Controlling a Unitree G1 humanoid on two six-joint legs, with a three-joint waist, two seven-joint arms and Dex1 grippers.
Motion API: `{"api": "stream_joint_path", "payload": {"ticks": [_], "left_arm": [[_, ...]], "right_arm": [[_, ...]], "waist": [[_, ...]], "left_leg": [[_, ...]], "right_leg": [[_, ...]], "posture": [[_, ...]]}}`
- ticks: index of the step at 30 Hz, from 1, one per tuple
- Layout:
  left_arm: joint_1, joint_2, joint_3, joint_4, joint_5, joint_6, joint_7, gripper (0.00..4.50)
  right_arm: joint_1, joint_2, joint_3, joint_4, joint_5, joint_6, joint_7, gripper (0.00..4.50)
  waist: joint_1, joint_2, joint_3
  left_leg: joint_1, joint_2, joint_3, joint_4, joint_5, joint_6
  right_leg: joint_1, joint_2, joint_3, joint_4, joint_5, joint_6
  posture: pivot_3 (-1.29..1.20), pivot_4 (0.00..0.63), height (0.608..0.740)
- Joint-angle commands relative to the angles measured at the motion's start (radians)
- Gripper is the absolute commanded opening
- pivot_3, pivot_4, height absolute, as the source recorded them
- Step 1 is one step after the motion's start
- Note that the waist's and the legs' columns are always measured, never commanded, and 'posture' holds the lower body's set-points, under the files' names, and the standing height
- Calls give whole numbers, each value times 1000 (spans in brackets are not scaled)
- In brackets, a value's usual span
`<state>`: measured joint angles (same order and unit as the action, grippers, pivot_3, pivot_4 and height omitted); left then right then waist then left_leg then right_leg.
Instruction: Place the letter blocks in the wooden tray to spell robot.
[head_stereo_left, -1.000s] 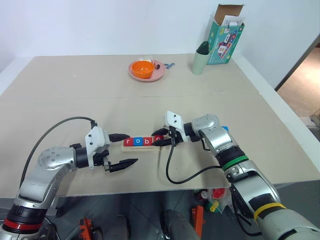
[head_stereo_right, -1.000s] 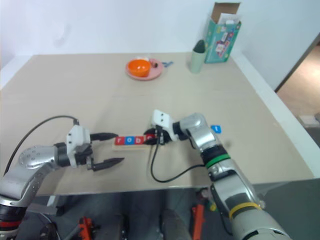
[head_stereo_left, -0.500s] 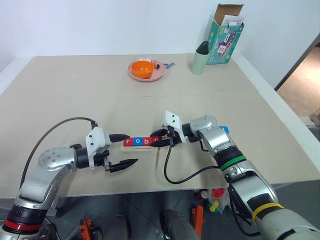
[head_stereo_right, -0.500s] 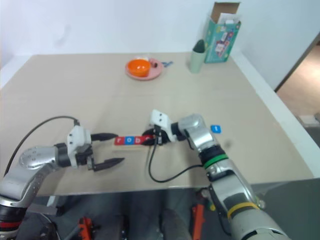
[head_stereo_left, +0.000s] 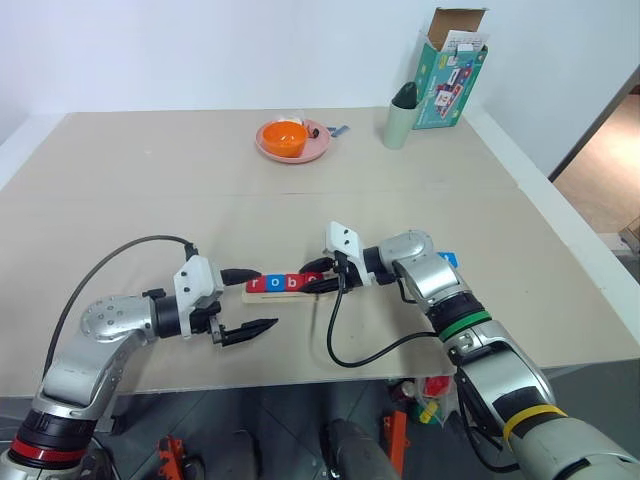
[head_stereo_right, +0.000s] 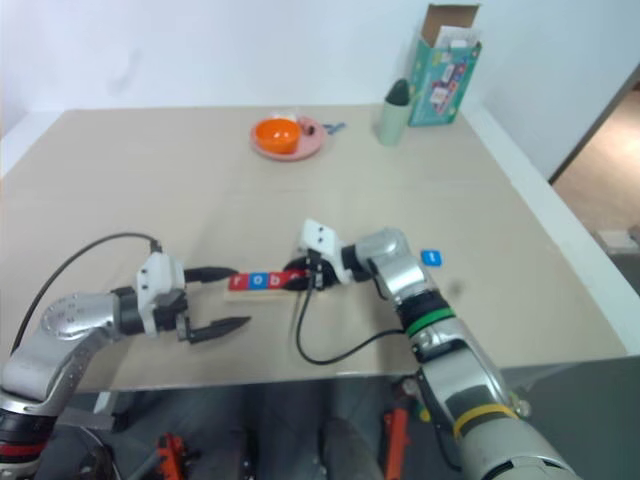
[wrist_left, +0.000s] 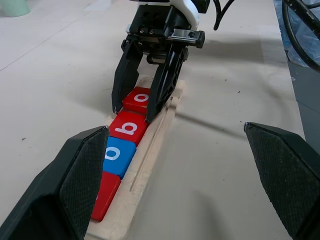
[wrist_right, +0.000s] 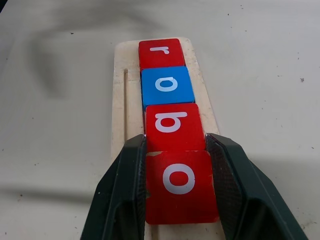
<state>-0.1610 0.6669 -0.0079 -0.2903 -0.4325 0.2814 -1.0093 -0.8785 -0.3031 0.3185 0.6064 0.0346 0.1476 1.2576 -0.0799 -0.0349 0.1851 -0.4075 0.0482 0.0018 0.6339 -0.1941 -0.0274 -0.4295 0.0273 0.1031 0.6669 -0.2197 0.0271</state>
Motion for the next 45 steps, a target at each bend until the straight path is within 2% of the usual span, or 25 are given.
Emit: {"api": "stream_joint_path", "payload": {"ticks": [1,7,8,13,17,21,27,30,35,41,45], "left_arm": [[1,-3,0,-31,0,-19,1,4500],[-3,-5,-2,-28,4,-20,0,4500],[-4,-5,-3,-27,3,-19,0,4500],[-12,-10,-12,-29,1,-20,-3,4500],[-24,-17,-21,-41,-9,-9,-5,4500],[-49,-20,-28,-51,-37,21,-17,4500],[-86,-24,-40,-55,-71,69,-33,4500],[-101,-21,-53,-55,-89,90,-56,4500],[-117,-18,-71,-68,-114,122,-85,4500],[-134,-33,-91,-85,-119,138,-88,4500],[-151,-54,-100,-69,-105,117,-77,4500]], "right_arm": [[-29,14,-22,-7,16,19,-10,2228],[-40,23,-38,-6,30,32,-10,4260],[-42,24,-41,-4,32,28,-12,4475],[-73,28,-92,-15,64,42,-53,4475],[-62,7,-135,-110,99,100,-76,4475],[11,-45,-185,-290,144,192,-118,4475],[201,-133,-223,-586,195,293,-178,4475],[295,-140,-295,-685,202,322,-306,4475],[384,-156,-380,-739,185,330,-466,4475],[464,-100,-507,-819,139,347,-773,4475],[508,-82,-541,-828,89,344,-913,4475]], "waist": [[0,0,0],[0,0,0],[0,0,0],[0,0,0],[1,0,0],[3,0,0],[7,0,0],[3,0,0],[2,0,0],[2,0,0],[3,0,0]], "left_leg": [[0,0,0,0,0,0],[-1,0,0,0,0,0],[-1,0,0,0,0,0],[-2,0,0,-1,0,0],[-6,0,0,-1,0,0],[-13,0,-1,0,0,0],[-15,0,-3,0,-1,0],[-14,0,-2,0,-1,0],[-14,0,-2,1,0,0],[-14,-1,-1,2,0,-1],[-14,-1,-2,2,0,-1]], "right_leg": [[0,0,0,0,0,0],[-1,0,0,0,0,0],[-1,0,0,0,0,0],[-3,0,0,0,0,0],[-6,0,0,0,1,2],[-11,0,-1,0,3,5],[-12,0,-3,0,1,6],[-12,0,-3,0,1,6],[-11,0,-3,0,2,4],[-11,0,-1,0,3,5],[-11,0,-1,0,3,6]], "posture": [[0,150,740],[0,150,740],[0,150,740],[0,150,740],[0,150,740],[0,150,740],[0,150,740],[0,150,740],[0,150,740],[0,150,740],[0,150,740]]}}
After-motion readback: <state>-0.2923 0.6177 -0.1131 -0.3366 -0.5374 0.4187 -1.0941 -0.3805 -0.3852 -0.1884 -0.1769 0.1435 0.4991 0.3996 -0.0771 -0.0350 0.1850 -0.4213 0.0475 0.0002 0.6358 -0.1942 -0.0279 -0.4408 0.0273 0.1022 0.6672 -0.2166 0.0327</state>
